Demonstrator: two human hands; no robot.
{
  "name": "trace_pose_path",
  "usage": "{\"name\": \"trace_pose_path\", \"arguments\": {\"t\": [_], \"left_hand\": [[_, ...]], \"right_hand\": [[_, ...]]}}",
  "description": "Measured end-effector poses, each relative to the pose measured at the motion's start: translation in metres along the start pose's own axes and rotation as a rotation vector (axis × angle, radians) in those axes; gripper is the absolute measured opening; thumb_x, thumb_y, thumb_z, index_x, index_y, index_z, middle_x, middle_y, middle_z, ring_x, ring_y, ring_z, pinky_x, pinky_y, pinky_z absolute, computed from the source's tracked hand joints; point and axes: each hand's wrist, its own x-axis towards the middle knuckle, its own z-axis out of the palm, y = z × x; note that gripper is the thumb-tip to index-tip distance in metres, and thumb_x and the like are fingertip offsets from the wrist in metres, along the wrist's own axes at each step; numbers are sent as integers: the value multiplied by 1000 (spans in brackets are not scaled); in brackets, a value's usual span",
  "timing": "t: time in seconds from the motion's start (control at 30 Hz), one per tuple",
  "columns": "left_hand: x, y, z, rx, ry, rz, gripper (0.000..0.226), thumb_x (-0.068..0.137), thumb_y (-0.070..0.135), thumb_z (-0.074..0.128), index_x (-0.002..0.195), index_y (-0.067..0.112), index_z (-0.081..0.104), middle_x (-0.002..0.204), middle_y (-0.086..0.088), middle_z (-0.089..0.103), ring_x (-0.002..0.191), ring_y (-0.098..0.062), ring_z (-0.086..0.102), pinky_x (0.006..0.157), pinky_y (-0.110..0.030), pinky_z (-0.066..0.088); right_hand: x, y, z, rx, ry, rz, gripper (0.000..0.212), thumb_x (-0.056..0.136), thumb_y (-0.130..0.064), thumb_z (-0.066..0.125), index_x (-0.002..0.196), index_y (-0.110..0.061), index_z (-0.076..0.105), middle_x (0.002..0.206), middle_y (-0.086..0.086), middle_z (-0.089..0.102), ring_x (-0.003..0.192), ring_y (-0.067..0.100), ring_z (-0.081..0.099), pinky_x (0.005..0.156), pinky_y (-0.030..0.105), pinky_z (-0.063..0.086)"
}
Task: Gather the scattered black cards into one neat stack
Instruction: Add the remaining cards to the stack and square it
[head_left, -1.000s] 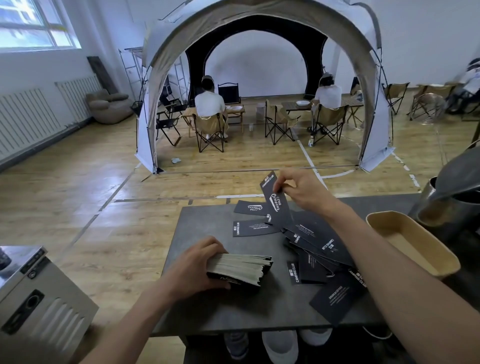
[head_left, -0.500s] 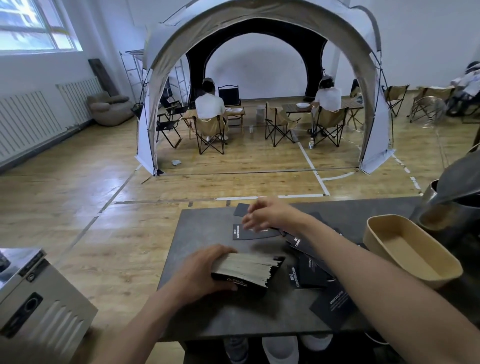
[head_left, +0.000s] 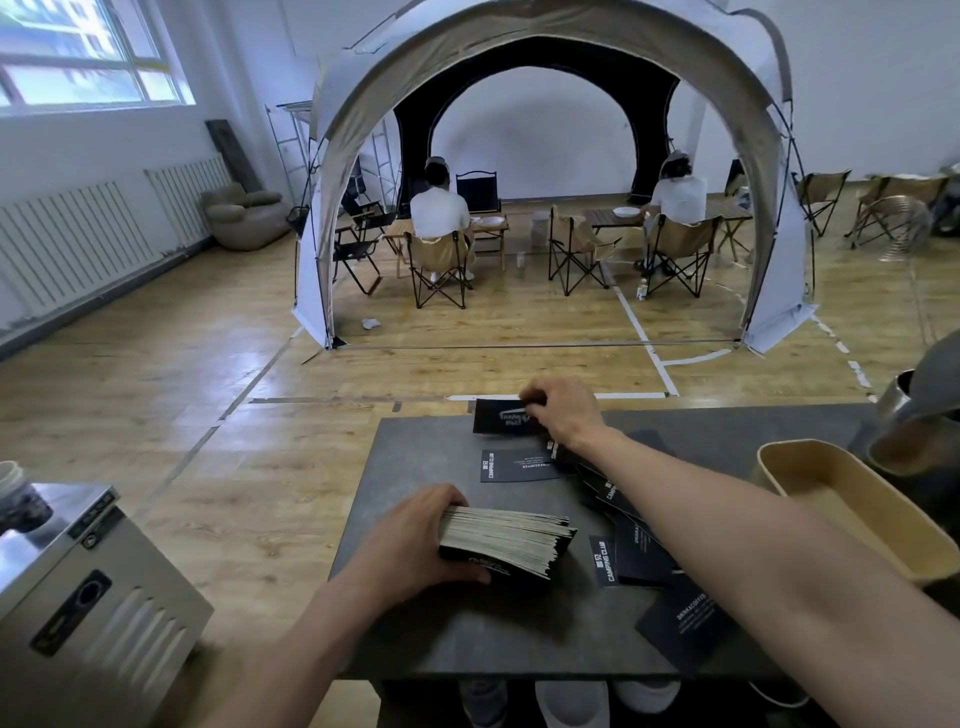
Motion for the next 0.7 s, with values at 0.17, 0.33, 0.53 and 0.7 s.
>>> {"name": "trace_pose_path", "arguments": {"t": [0.17,0.33,0.53,0.7], "left_hand": [[-2,-4,6,0,54,33,71,63,73,83,119,42,54,113,23,56,102,1,55,90,-25,50],[1,-7,3,-70,4,91,86,61,74,84,134,41,54,140,22,41,124,-2,51,105,-35,51],[1,-7,6,-215,62,92,126,56,71,89,157,49,16,149,24,47,134,5,48,108,-25,44],[-2,-8,7,-168,77,178,73,71,68,82,135,62,48,121,29,56,112,4,58,96,-30,53]], "right_hand": [[-27,-22,-37,627,-18,118,26,90,-1,67,110,-16,69,103,13,73,91,21,69,83,39,59],[-83,-19,-43,941,-120,221,8,89,-7,72,95,-12,74,101,6,78,86,8,71,79,28,50],[-117,0,-19,772,-454,173,26,85,1,73,110,-5,74,107,9,78,96,13,72,92,30,55],[-97,11,-51,1065,-336,72,42,79,4,52,117,-3,68,119,15,74,114,28,70,94,38,58]]}}
